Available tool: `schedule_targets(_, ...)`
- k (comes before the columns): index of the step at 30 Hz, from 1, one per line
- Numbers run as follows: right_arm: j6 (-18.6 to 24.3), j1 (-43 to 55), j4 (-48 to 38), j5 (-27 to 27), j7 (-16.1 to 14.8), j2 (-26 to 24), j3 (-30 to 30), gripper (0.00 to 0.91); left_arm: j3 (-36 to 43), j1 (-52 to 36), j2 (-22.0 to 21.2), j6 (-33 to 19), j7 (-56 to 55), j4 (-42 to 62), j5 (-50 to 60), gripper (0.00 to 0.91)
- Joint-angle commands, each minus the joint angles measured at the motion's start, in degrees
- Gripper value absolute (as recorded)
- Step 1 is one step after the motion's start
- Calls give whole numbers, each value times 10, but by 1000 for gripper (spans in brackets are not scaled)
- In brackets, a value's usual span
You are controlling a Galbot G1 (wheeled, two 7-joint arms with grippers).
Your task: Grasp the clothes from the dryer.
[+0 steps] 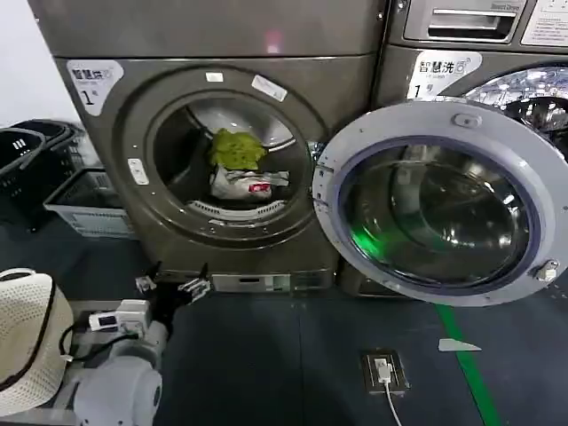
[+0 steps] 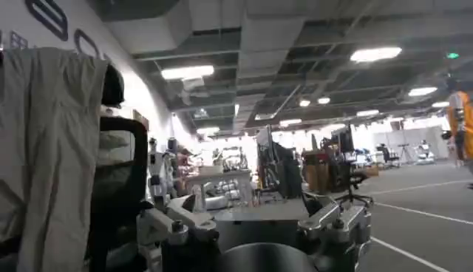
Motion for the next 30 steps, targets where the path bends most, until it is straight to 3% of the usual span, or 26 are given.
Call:
schedule_targets(1,0,1,1,0,1,1,-1,907,2,1,-2,28,0,0,2,907)
schedule_targets(30,1,-1,3,0,0,11,4,907,2,5,-5,28,4,1,0,907)
